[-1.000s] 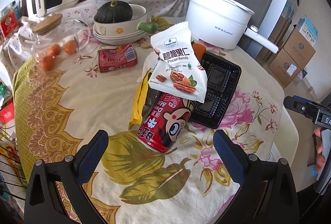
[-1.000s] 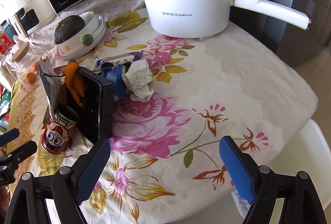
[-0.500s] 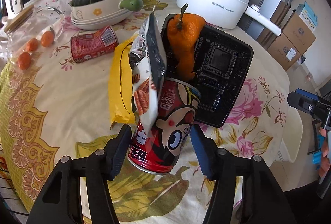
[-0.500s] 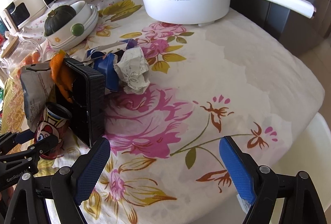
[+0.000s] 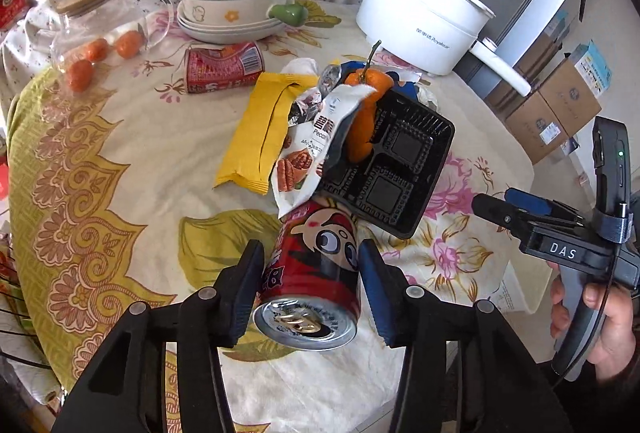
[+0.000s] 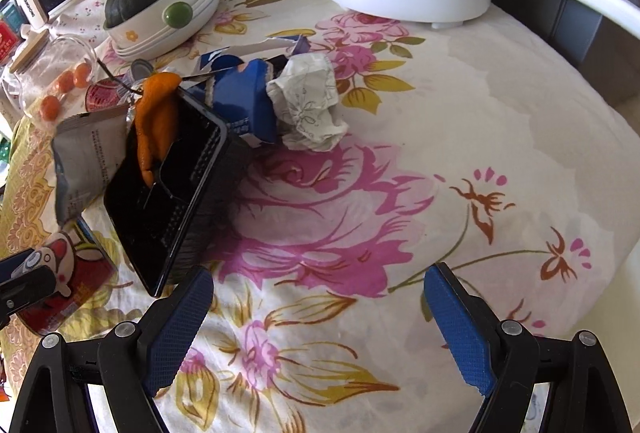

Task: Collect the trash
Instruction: 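Reach to the table and grasp the red milk can with the left gripper, then lift the red can with the left gripper while the right gripper grasps the black tray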

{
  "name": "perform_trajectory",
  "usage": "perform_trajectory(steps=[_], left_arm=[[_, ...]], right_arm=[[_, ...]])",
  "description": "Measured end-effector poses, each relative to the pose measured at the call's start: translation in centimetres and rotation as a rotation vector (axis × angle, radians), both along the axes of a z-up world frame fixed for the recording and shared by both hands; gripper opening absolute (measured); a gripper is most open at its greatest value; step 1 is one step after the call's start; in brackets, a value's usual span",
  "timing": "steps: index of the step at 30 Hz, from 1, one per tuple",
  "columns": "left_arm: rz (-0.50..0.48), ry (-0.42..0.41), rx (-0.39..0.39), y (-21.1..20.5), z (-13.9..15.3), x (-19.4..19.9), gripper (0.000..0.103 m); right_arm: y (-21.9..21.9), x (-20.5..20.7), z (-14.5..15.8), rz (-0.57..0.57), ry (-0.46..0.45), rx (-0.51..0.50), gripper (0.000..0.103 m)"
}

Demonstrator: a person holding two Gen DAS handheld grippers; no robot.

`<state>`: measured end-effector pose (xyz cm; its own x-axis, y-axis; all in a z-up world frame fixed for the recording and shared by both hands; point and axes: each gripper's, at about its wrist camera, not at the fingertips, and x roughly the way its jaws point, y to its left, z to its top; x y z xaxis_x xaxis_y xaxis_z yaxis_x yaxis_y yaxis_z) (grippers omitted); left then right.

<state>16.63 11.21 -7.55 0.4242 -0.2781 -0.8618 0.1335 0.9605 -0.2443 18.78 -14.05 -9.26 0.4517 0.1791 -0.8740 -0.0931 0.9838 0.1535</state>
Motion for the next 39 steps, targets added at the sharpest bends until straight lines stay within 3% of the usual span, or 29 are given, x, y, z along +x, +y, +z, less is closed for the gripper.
perform_trajectory(steps=[6, 11, 16, 21, 39], left_arm=[[-0.013, 0.011, -0.009, 0.9, 0.2, -1.5, 0.048], [-0.034, 0.013, -0.010, 0.8, 0.1, -1.7, 0.049], [-0.055, 0.083, 0.001, 0.4, -1.0, -1.6, 0.049], [-0.095, 0.155, 0.039, -0.2, -2.6, -1.8, 0.052], [-0.187, 0.288, 0.076, -2.3, -4.9, -2.8, 0.057]], right_arm=[[2.6, 0.7, -1.6, 0.020, 0.044, 0.037, 0.088], [3.3, 1.5, -2.7, -0.004, 0.054, 0.063, 0.078], [3.6, 2.2, -2.9, -0.011, 0.053, 0.159, 0.071], [4.2, 2.2, -2.5, -0.011, 0.044, 0.201, 0.071], [2.9, 2.1, -1.1, -0.079, 0.034, 0.268, 0.071]])
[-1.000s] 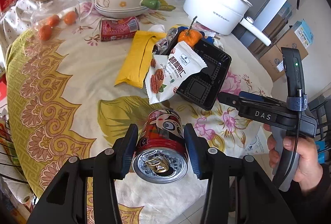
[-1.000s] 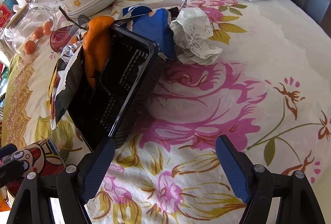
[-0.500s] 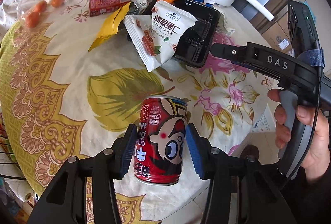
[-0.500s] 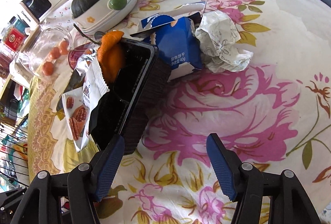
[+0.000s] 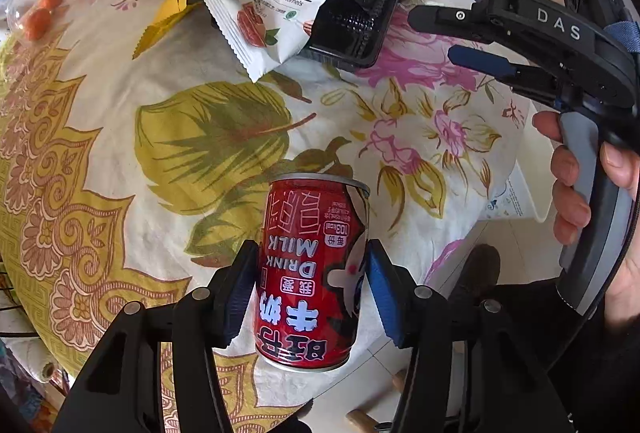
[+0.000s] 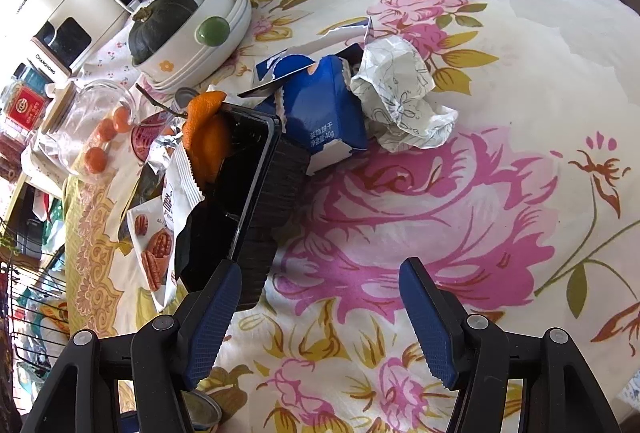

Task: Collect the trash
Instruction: 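Lift the red can with the left gripper while the right gripper grasps the black tray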

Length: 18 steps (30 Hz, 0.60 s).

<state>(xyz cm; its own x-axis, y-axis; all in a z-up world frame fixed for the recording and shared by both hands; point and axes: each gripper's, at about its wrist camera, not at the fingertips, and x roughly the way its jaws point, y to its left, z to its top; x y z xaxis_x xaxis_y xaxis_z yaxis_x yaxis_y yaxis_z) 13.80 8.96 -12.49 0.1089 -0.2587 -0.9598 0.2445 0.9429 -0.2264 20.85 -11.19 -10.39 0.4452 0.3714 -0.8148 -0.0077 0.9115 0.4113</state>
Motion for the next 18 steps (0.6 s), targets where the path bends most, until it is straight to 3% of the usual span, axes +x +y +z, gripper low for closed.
perform_trajectory(steps=[2, 5, 14, 18], left_arm=[[-0.007, 0.011, 0.025, -0.1, -0.5, -0.1, 0.055], [0.041, -0.041, 0.048, 0.6, 0.3, 0.0, 0.055], [0.204, -0.140, 0.033, 4.8, 2.4, 0.7, 0.055], [0.235, -0.168, 0.030, 5.3, 3.1, 0.8, 0.055]], right_arm=[[0.2, -0.1, 0.1, 0.006, -0.006, 0.003, 0.071], [0.5, -0.1, 0.3, 0.017, -0.019, 0.007, 0.071], [2.9, 0.7, -1.1, 0.078, -0.007, 0.025, 0.070], [3.3, 1.3, -2.5, 0.099, 0.022, 0.070, 0.058]])
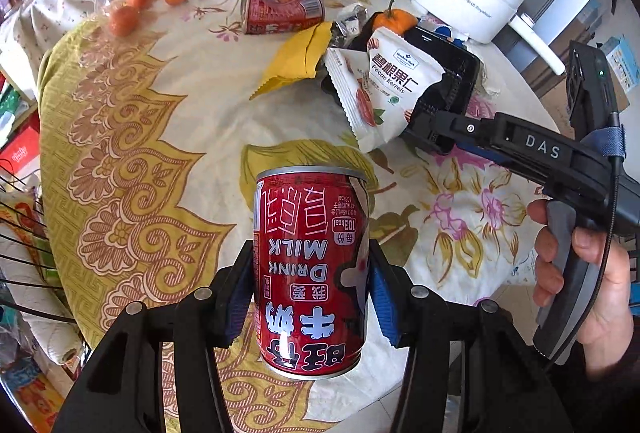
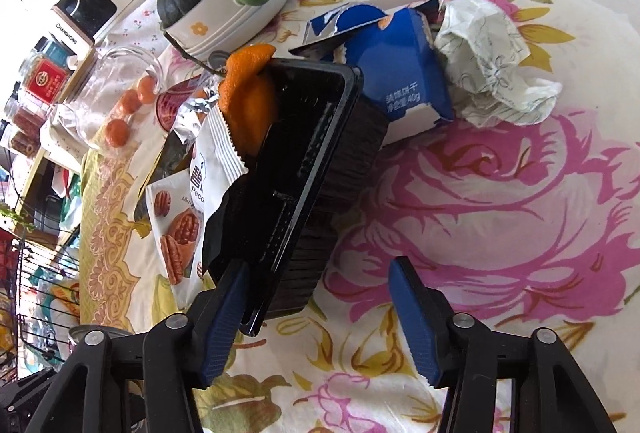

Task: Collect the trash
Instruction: 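Lift the red can with the left gripper while the right gripper grasps the black tray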

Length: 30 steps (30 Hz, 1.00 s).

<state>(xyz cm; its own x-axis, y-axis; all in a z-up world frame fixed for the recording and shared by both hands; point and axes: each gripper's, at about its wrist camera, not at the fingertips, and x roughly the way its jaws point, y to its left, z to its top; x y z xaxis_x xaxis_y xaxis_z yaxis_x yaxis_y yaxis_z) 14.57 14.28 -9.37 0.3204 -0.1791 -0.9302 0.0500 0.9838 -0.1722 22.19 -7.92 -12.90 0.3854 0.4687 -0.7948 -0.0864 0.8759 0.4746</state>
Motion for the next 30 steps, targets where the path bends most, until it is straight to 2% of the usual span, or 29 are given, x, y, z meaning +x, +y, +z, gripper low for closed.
perform_trajectory(steps=[3, 6, 8, 13, 16, 22, 30], left_arm=[[0.010, -0.018, -0.002, -0.2, 0.5, -0.1, 0.055], [0.016, -0.038, -0.006, -0.2, 0.9, 0.0, 0.055], [0.018, -0.052, -0.008, -0.4, 1.2, 0.0, 0.055], [0.004, -0.063, -0.013, -1.6, 1.5, 0.6, 0.055], [-0.009, -0.070, -0.012, -2.5, 1.6, 0.7, 0.055], [-0.025, -0.105, -0.020, -4.6, 2.5, 1.0, 0.055], [-0.050, -0.129, -0.037, -7.2, 3.0, 1.3, 0.055]], right_arm=[[0.2, 0.2, -0.5, 0.032, 0.011, 0.036, 0.034], [0.2, 0.0, -0.1, 0.060, -0.006, -0.011, 0.024], [-0.2, -0.3, 0.4, 0.064, -0.021, -0.049, 0.012], [-2.0, -1.2, 1.8, 0.073, -0.044, -0.120, 0.010], [-3.3, -1.8, 2.5, 0.069, -0.062, -0.162, 0.005], [-6.6, -2.7, 3.9, 0.010, -0.104, -0.227, 0.005], [-9.3, -3.5, 5.9, -0.046, -0.151, -0.244, 0.005]])
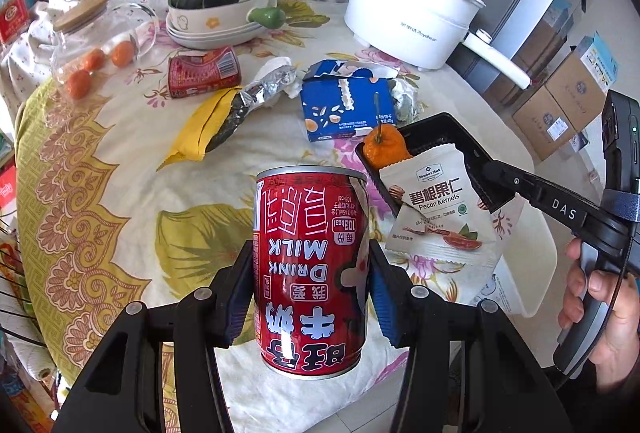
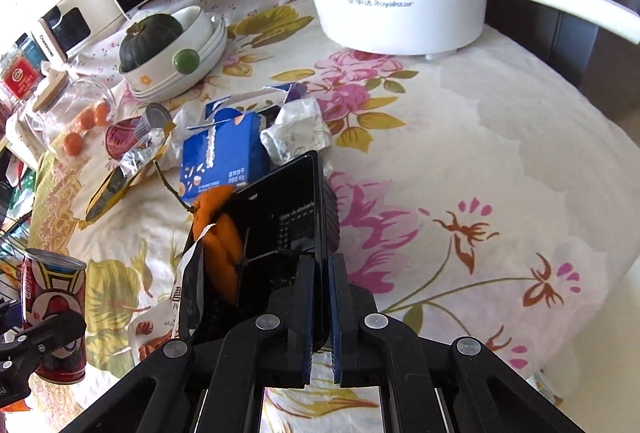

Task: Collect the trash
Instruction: 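Lift the red can with the left gripper while the right gripper grasps the black tray, then set the black tray down and grasp the white pecan snack bag with right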

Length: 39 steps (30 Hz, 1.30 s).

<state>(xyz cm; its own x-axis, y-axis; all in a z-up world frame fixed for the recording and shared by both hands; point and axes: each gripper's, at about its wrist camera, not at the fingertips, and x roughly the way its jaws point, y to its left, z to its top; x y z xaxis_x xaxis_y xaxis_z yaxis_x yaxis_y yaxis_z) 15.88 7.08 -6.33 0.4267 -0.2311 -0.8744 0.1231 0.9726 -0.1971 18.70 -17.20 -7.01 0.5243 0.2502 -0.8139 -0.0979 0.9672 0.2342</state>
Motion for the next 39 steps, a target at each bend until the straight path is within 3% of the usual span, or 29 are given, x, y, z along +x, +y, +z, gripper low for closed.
perform_trajectory(steps=[6, 7, 8, 10, 17, 24, 25, 26, 27, 39], left_arm=[[-0.021, 0.015, 0.003, -1.3, -0.5, 0.3, 0.055], [-0.025, 0.019, 0.005, -1.5, -0.6, 0.4, 0.055], [-0.028, 0.022, 0.007, -1.6, -0.7, 0.4, 0.055], [-0.031, 0.025, 0.011, -1.7, -0.8, 0.4, 0.055], [-0.020, 0.025, 0.010, -1.1, -0.9, 0.4, 0.055], [-0.010, 0.029, 0.012, -0.3, -0.9, 0.2, 0.055], [-0.009, 0.029, 0.012, -0.2, -0.9, 0.2, 0.055], [-0.009, 0.029, 0.011, -0.2, -0.8, 0.2, 0.055], [-0.010, 0.028, 0.009, -0.2, -0.8, 0.2, 0.055], [-0.043, -0.024, -0.026, -2.5, 1.1, -0.1, 0.055]], right_arm=[[-0.5, -0.1, -0.2, 0.009, 0.024, -0.035, 0.009], [-0.7, -0.1, -0.2, 0.000, 0.031, -0.026, 0.013], [-1.0, 0.0, -0.2, -0.006, 0.037, -0.011, 0.028], [-1.5, -0.1, 0.0, -0.026, 0.038, 0.019, 0.045], [-0.1, -0.5, 0.3, 0.056, 0.072, 0.130, 0.047], [2.5, -0.3, -2.8, 0.102, 0.187, 0.186, 0.047], [2.6, -0.2, -3.2, 0.103, 0.205, 0.191, 0.041], [2.6, -0.1, -3.6, 0.104, 0.217, 0.202, 0.019], [2.5, -0.1, -3.8, 0.106, 0.221, 0.213, 0.010], [-0.8, -1.3, 0.9, 0.086, 0.072, 0.222, 0.006]])
